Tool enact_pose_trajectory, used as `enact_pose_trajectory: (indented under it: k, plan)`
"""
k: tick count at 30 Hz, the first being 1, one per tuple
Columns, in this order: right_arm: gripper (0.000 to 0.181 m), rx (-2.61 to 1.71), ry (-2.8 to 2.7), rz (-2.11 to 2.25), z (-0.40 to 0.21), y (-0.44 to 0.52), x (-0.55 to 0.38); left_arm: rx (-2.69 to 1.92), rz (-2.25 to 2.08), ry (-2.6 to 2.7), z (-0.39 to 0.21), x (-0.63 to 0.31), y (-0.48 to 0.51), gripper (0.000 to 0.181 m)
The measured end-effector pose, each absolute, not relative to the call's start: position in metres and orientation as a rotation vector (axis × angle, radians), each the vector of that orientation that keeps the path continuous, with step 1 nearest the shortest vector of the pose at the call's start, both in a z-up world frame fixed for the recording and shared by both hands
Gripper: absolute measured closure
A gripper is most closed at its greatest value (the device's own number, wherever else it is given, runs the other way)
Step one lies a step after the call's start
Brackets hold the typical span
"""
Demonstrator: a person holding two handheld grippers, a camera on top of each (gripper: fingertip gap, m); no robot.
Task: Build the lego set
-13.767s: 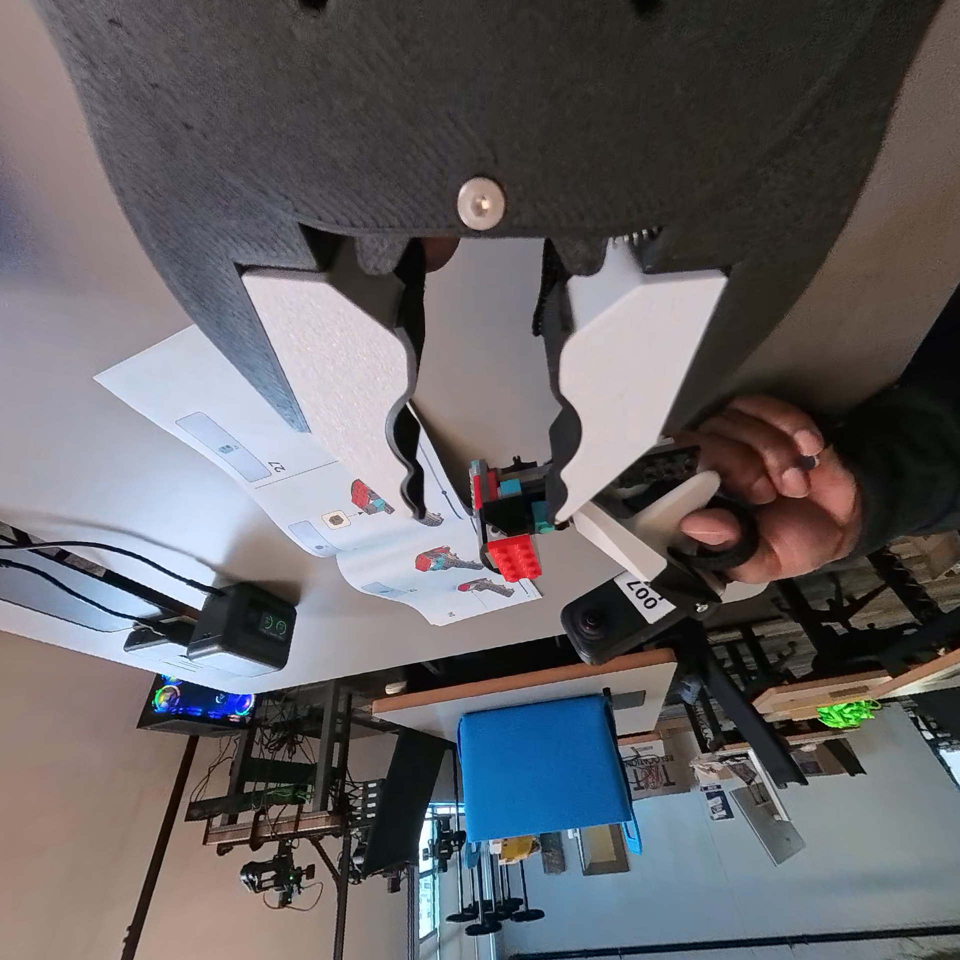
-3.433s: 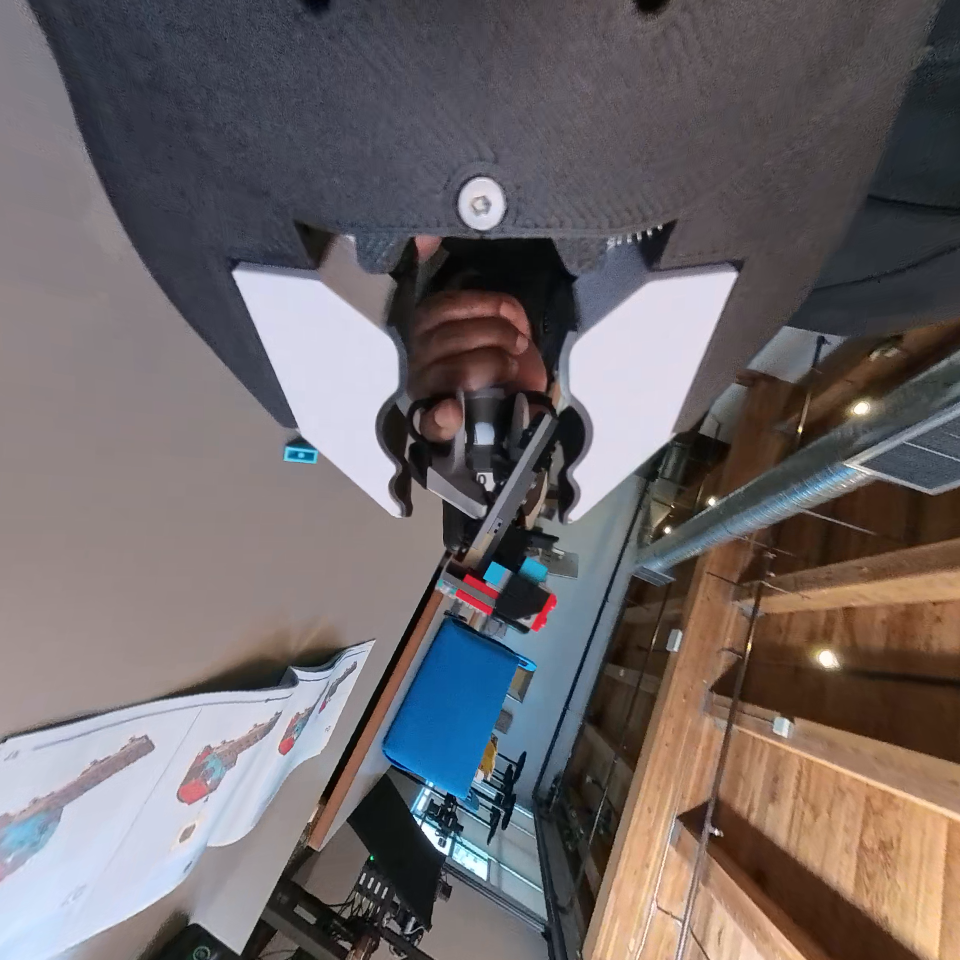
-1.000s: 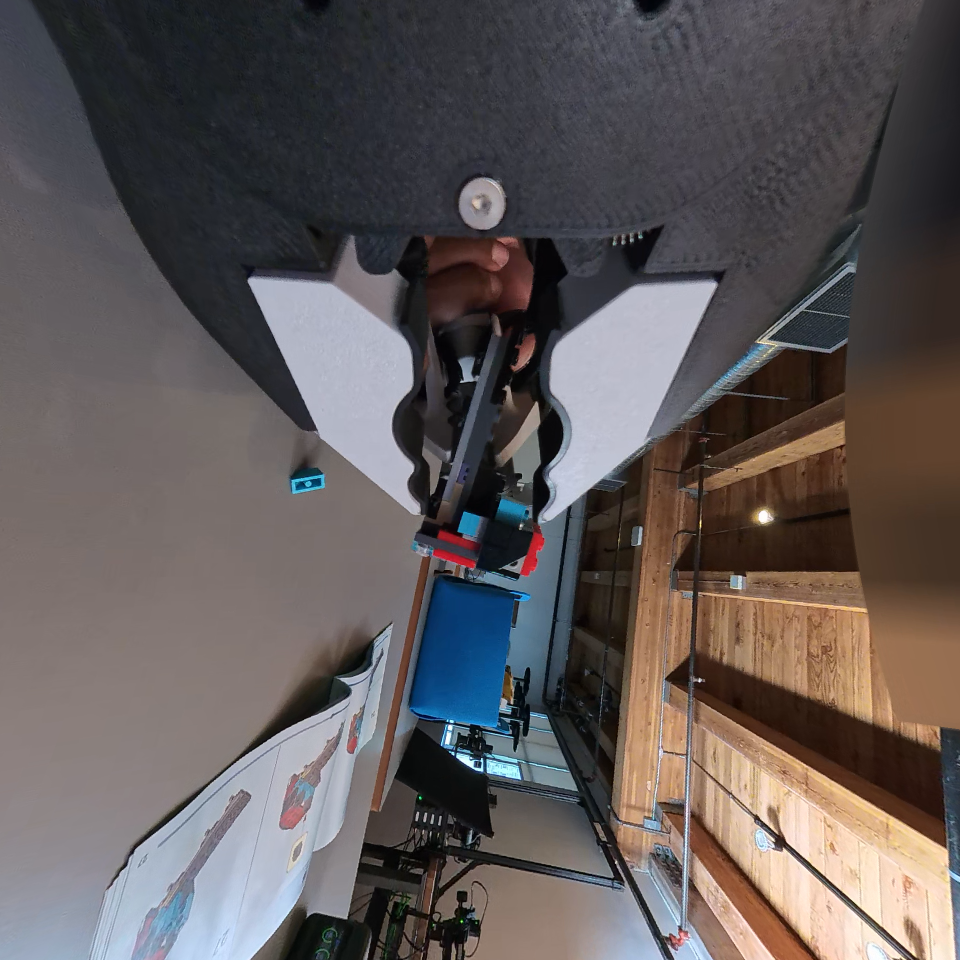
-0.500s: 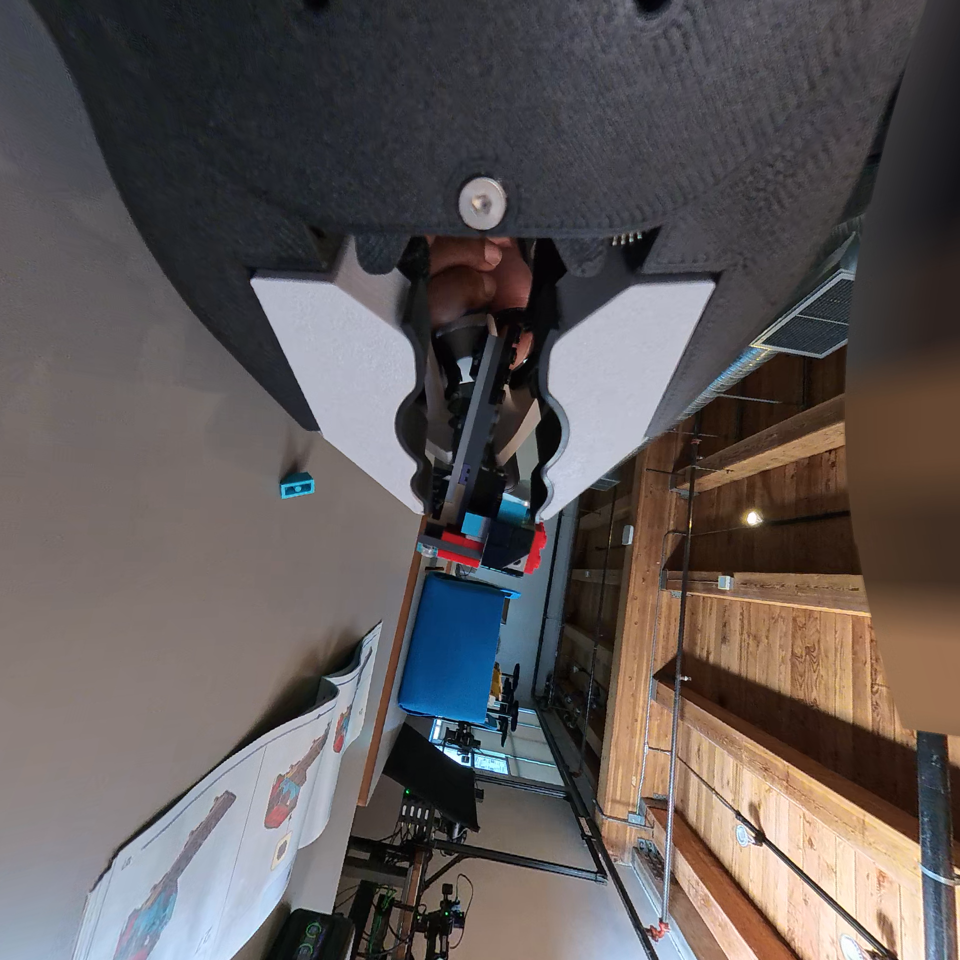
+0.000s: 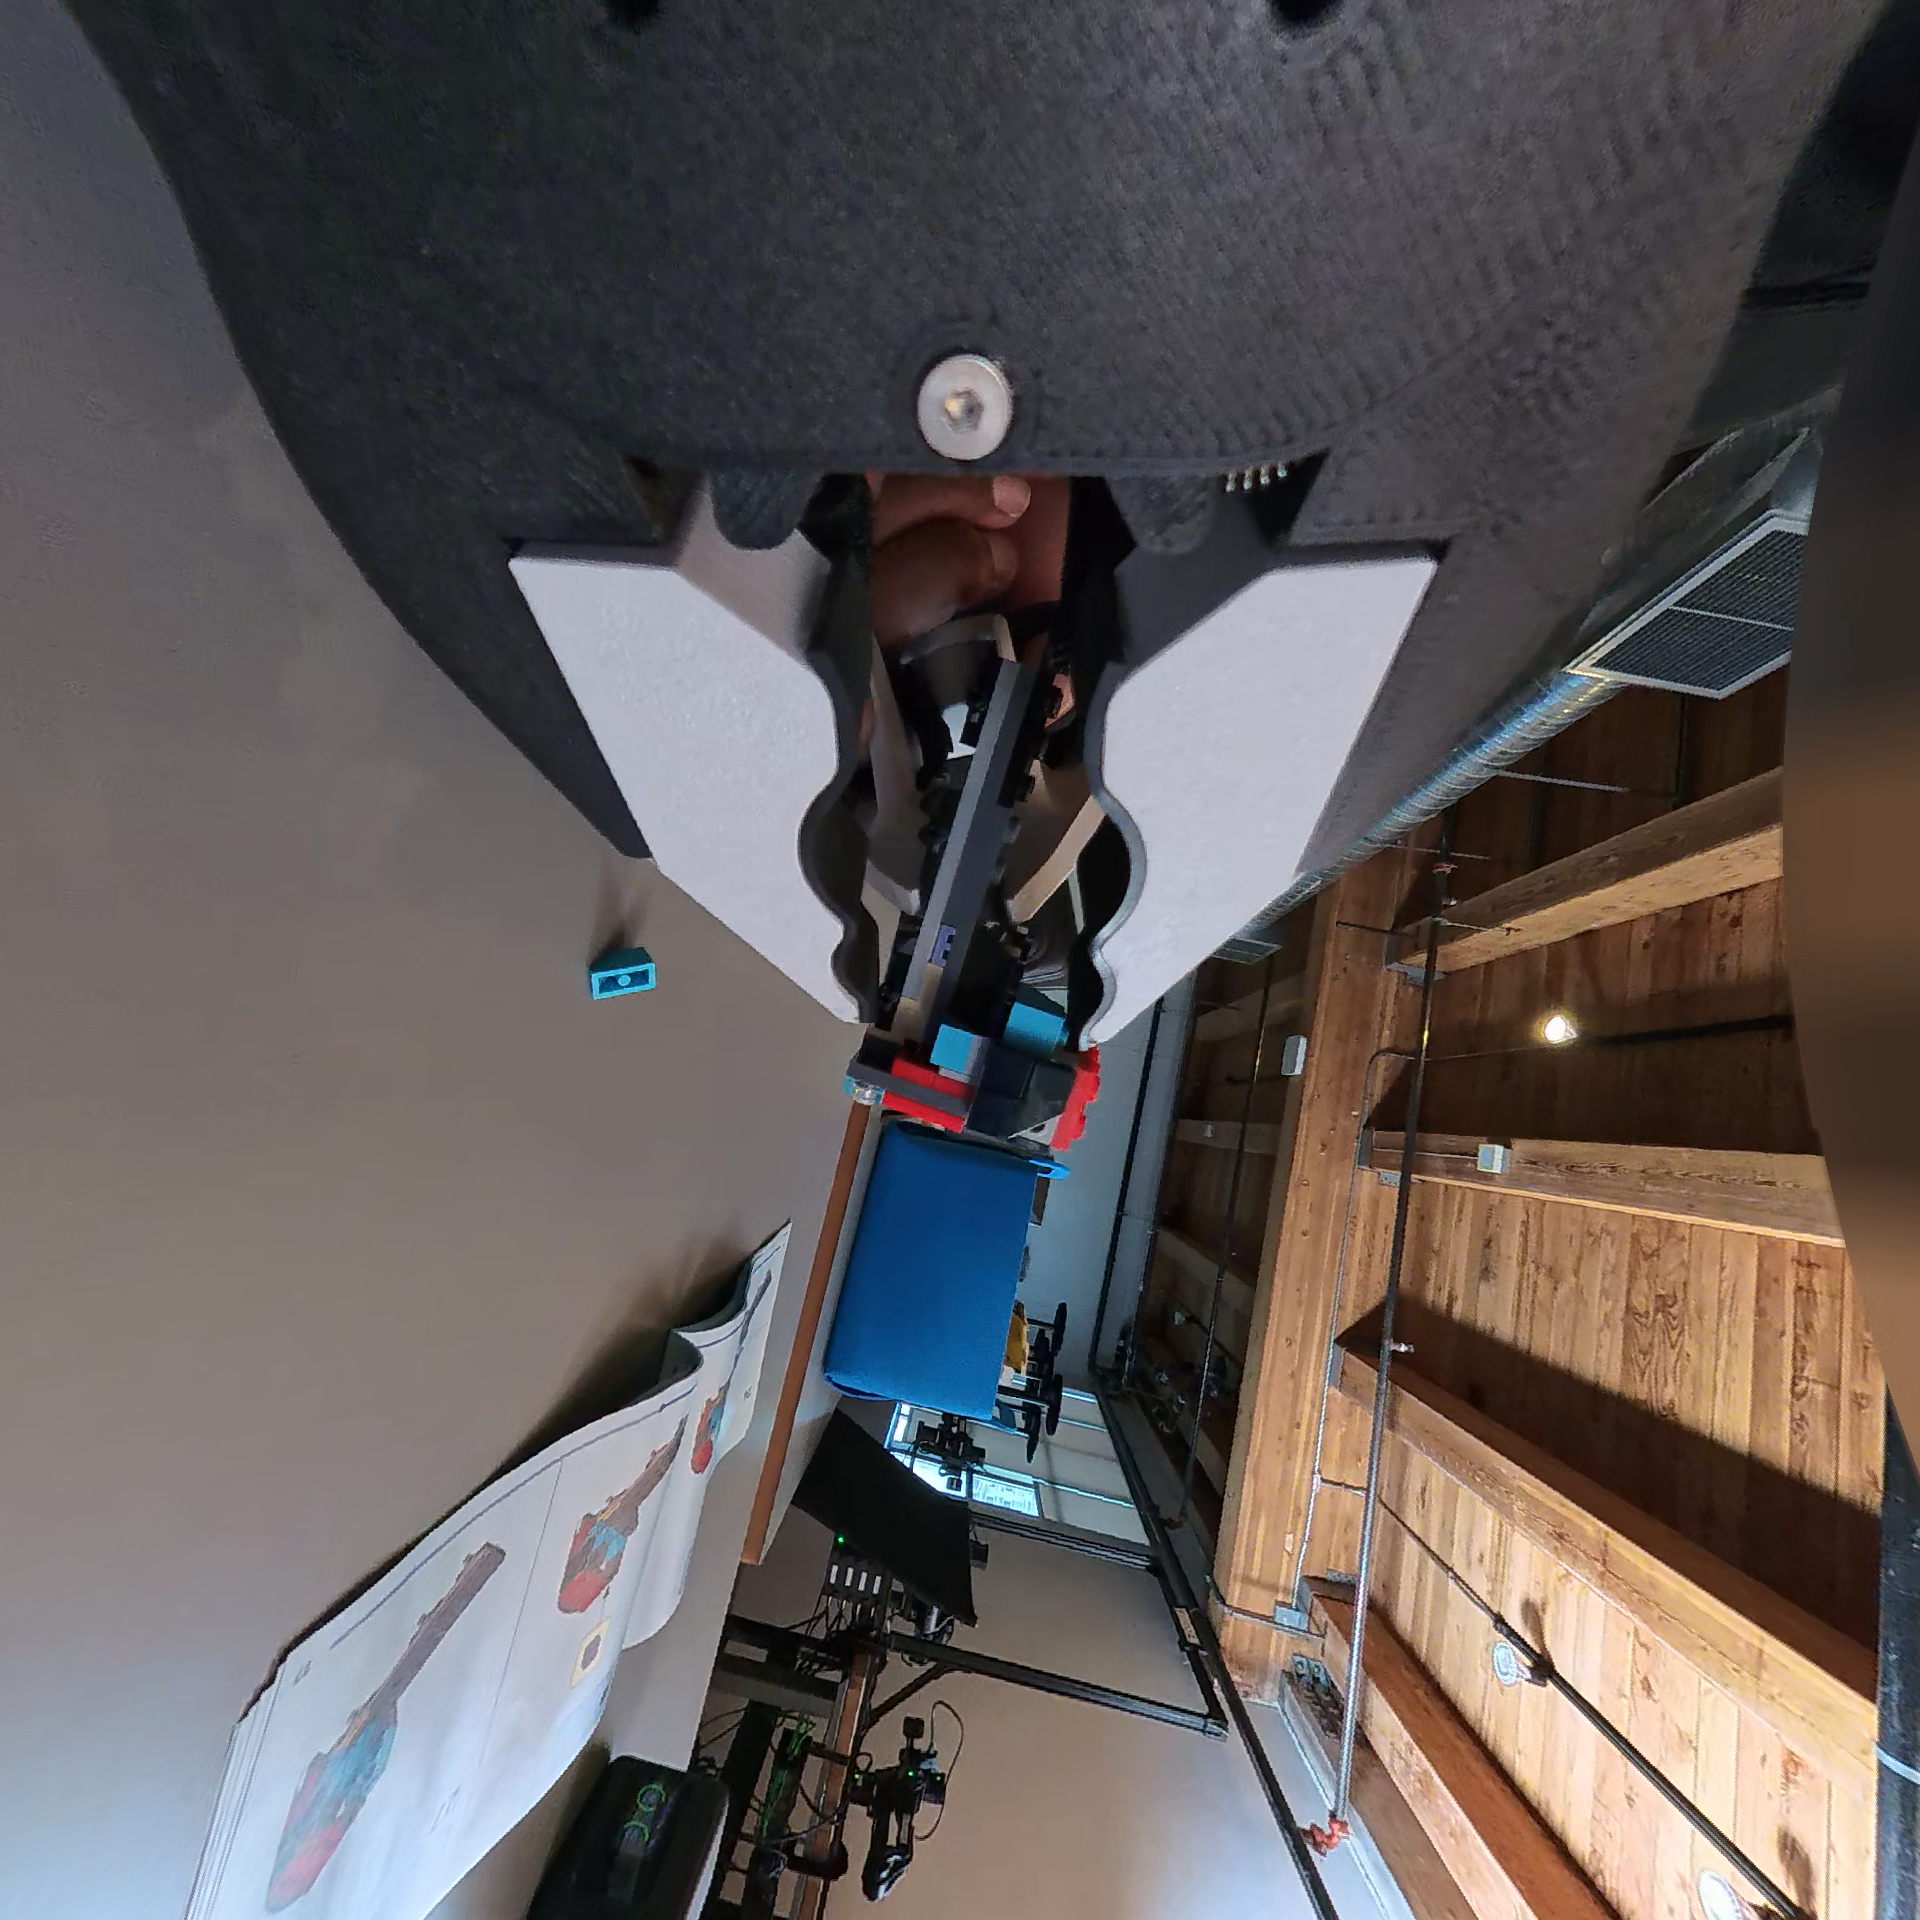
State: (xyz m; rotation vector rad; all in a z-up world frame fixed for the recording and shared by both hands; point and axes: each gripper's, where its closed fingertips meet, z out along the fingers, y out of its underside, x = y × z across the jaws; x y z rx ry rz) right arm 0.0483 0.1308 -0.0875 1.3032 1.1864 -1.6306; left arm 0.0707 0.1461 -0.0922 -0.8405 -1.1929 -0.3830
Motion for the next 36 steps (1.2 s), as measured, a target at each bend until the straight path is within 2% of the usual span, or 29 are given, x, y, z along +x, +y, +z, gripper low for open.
enact_pose_trajectory:
  k: [29, 36]
  plan:
    - [0.148, 1.290, 1.181, -1.658, -0.086, 0.133, 0.049, -0.872, -0.400, -1.183, -0.091, 0.072, 0.149, 0.166]
    - [0.148, 1.218, 1.177, -1.687, -0.076, 0.132, 0.052, -0.919, -0.406, -1.162, -0.089, 0.072, 0.146, 0.154]
